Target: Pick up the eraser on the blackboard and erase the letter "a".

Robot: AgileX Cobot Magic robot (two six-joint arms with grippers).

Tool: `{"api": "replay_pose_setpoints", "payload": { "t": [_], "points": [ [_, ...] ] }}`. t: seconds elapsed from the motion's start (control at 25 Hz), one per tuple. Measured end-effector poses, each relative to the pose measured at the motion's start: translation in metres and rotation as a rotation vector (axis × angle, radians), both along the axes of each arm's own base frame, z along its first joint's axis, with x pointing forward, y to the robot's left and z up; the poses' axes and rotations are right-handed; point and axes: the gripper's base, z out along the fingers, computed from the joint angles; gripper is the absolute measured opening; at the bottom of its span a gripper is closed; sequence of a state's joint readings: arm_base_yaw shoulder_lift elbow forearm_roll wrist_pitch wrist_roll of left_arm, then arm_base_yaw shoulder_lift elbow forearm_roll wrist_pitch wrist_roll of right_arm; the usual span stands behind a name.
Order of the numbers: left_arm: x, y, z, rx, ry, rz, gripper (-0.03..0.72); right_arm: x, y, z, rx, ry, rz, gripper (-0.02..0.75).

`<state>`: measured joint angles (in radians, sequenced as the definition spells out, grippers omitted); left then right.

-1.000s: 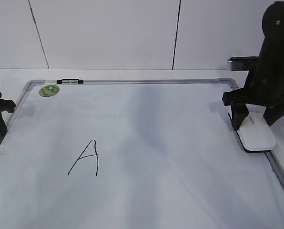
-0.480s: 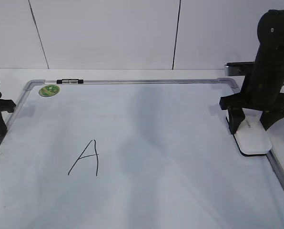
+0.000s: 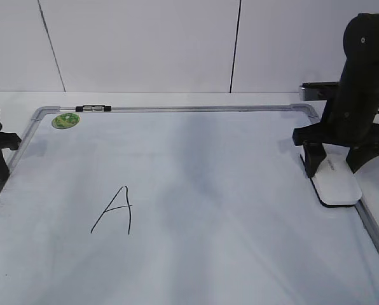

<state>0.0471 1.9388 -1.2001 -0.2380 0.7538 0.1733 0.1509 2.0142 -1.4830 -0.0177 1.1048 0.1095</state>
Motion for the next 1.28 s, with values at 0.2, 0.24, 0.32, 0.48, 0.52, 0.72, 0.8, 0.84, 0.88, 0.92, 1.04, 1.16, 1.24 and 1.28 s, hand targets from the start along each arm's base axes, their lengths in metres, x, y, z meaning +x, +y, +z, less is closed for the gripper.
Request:
{"api": "replay_pose_setpoints", "payload": {
  "t": [0.2,0.24,0.32,0.48,0.52,0.72,0.8,0.84,0.88,0.92,1.04,1.16,1.24,1.28],
  "points": [
    [0.0,0.0,0.0,0.0,0.0,0.0,0.077,0.001,0.0,0.0,0.001,-0.005,0.0,0.603],
    [0.0,0.0,0.0,0.0,0.0,0.0,0.077,0.001,0.0,0.0,0.001,-0.005,0.0,0.604],
    [0.0,0.0,0.0,0.0,0.0,0.0,0.077,0.001,0.0,0.0,0.001,-0.005,0.0,0.61],
    [0.0,0.0,0.0,0.0,0.0,0.0,0.077,0.001,0.0,0.0,0.001,-0.005,0.0,0.615],
    [0.0,0.0,0.0,0.0,0.0,0.0,0.077,0.001,0.0,0.0,0.001,-0.005,0.0,0.615],
    [0.0,0.0,0.0,0.0,-0.002,0.0,0.077,-0.001,0.0,0.001,0.0,0.008,-0.001,0.616],
    [0.0,0.0,0.0,0.0,-0.002,0.0,0.077,0.0,0.0,0.001,0.001,0.009,0.001,0.616],
    [0.0,0.0,0.0,0.001,-0.003,0.001,0.077,0.0,0.0,0.001,0.001,0.009,0.001,0.616],
    [0.0,0.0,0.0,0.001,-0.003,0.001,0.077,-0.001,0.0,0.001,0.0,0.01,0.001,0.616],
    [0.0,0.0,0.0,0.001,-0.003,0.001,0.077,-0.001,0.0,0.001,0.0,0.01,0.001,0.616],
    [0.0,0.0,0.0,0.001,-0.004,0.001,0.077,0.0,0.0,0.004,-0.001,0.02,0.001,0.616],
    [0.0,0.0,0.0,0.001,-0.004,0.001,0.077,0.005,0.001,0.016,0.0,0.001,-0.001,0.616],
    [0.0,0.0,0.0,0.001,-0.004,0.001,0.077,0.01,0.001,0.026,0.003,-0.02,-0.001,0.616],
    [0.001,0.0,0.0,0.001,-0.006,0.001,0.077,0.012,0.002,0.031,0.005,-0.032,-0.002,0.616]
  ]
}}
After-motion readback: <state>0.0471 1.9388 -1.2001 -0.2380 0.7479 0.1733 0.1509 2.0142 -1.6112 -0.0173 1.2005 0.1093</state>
